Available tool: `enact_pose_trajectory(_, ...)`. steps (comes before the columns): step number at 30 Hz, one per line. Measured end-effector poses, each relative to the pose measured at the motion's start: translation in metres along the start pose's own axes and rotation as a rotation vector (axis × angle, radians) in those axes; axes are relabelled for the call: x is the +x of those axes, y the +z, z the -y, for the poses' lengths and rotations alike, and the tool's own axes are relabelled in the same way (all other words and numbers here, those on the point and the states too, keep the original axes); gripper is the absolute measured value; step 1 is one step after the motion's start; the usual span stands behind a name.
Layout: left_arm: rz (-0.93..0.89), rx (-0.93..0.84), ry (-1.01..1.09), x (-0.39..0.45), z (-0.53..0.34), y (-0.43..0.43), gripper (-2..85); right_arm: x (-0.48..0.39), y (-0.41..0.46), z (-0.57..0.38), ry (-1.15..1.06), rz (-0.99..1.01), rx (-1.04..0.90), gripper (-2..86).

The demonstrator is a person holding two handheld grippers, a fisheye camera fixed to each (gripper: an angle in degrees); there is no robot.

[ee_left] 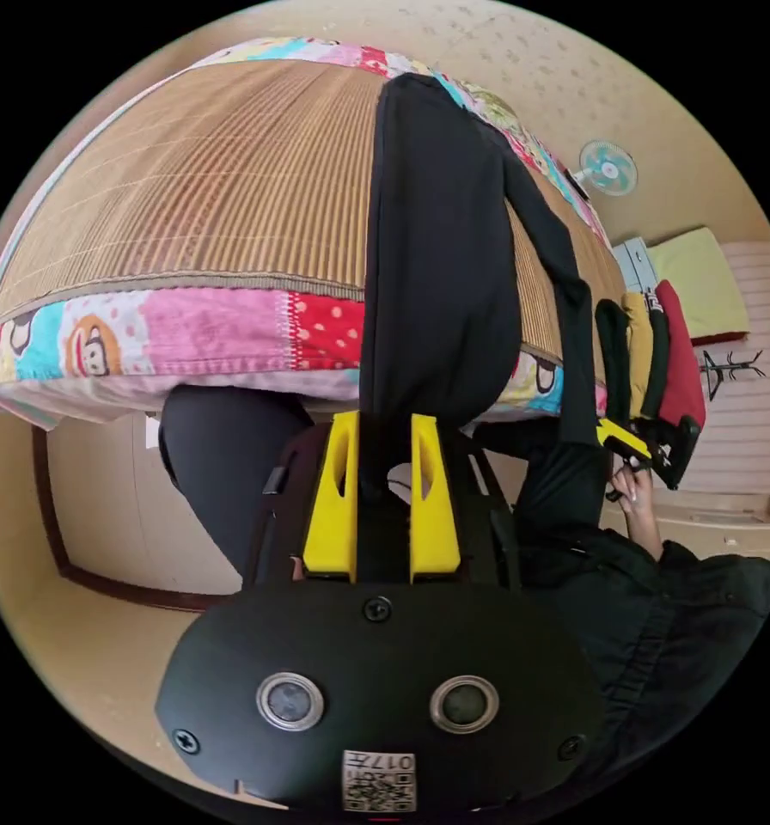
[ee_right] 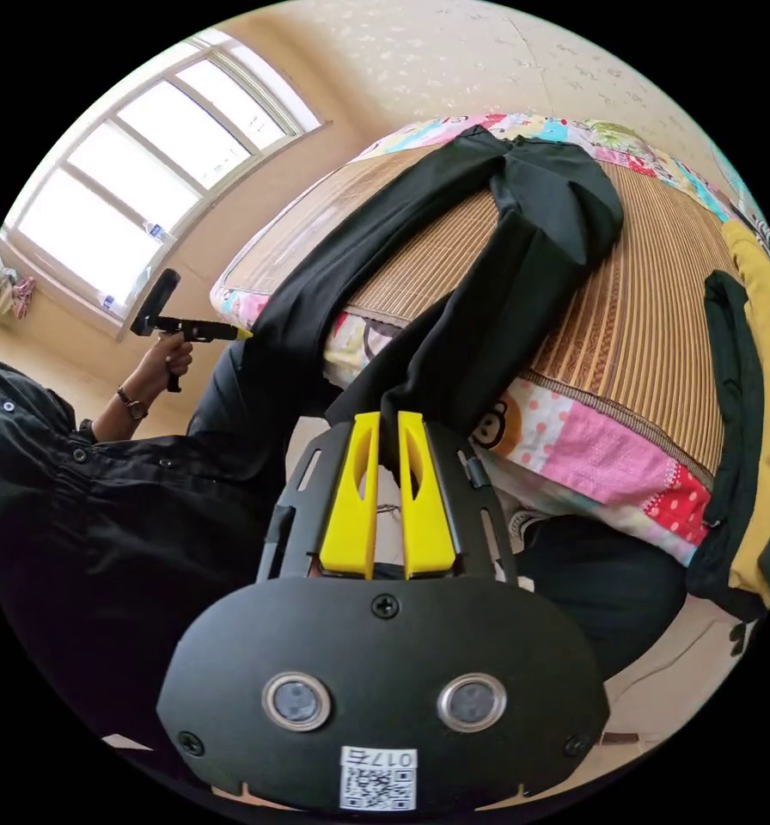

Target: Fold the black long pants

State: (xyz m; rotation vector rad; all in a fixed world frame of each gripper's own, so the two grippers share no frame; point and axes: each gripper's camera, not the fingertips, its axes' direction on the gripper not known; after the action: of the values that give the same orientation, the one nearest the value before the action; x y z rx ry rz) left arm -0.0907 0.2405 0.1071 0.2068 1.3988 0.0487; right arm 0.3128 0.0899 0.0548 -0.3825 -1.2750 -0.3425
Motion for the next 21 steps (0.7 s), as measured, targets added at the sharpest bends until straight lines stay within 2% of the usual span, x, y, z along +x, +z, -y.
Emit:
enact_pose_trajectory(1,-0.033,0.035,0.013,0.003,-0.003,-0.006,11.0,0.004,-0.005,-0.005,0.023,0.028,0.018,2.6)
enact_pose_trajectory(3,-0.251,0.067,0.113,0.027,0.002,-0.008,11.4,0.017,-0.03,-0.018,0.084,0.139,0.133,2.5)
enact_pose_trajectory(4,-0.327,0.05,0.149,0.036,0.006,-0.003,11.4,0.02,-0.036,-0.02,0.087,0.175,0.165,2.5)
enact_pose_trajectory(6,-0.638,-0.03,0.259,0.075,0.026,0.025,14.2,0.025,-0.06,-0.017,0.035,0.332,0.279,2.5)
enact_pose_trajectory(8,-0.801,-0.069,0.27,0.102,0.04,0.052,17.2,0.028,-0.07,-0.009,-0.03,0.436,0.323,2.6)
enact_pose_trajectory(9,-0.893,-0.145,0.276,0.122,0.052,0.072,17.8,0.029,-0.073,-0.003,-0.062,0.494,0.327,2.7)
enact_pose_trajectory(11,-0.972,-0.311,0.277,0.151,0.067,0.104,17.3,0.026,-0.077,0.004,-0.095,0.537,0.317,3.0)
enact_pose_trajectory(12,-0.97,-0.418,0.268,0.168,0.072,0.122,13.9,0.021,-0.08,0.005,-0.119,0.533,0.301,3.2)
enact_pose_trajectory(14,-0.94,-0.426,0.299,0.182,0.072,0.128,8.5,0.017,-0.09,-0.001,-0.144,0.481,0.291,3.7)
enact_pose_trajectory(16,-1.044,-0.335,0.464,0.194,0.065,0.111,5.6,0.02,-0.113,-0.017,-0.18,0.445,0.317,3.8)
enact_pose_trajectory(17,-1.144,-0.275,0.582,0.197,0.056,0.096,4.9,0.027,-0.138,-0.033,-0.215,0.486,0.387,3.5)
enact_pose_trajectory(18,-1.222,-0.258,0.611,0.191,0.047,0.091,4.6,0.036,-0.163,-0.051,-0.26,0.571,0.461,3.0)
enact_pose_trajectory(20,-1.305,-0.336,0.541,0.174,0.037,0.105,4.0,0.052,-0.193,-0.074,-0.266,0.638,0.544,2.1)
enact_pose_trajectory(21,-1.282,-0.435,0.466,0.16,0.027,0.124,3.9,0.062,-0.206,-0.088,-0.216,0.587,0.576,1.9)
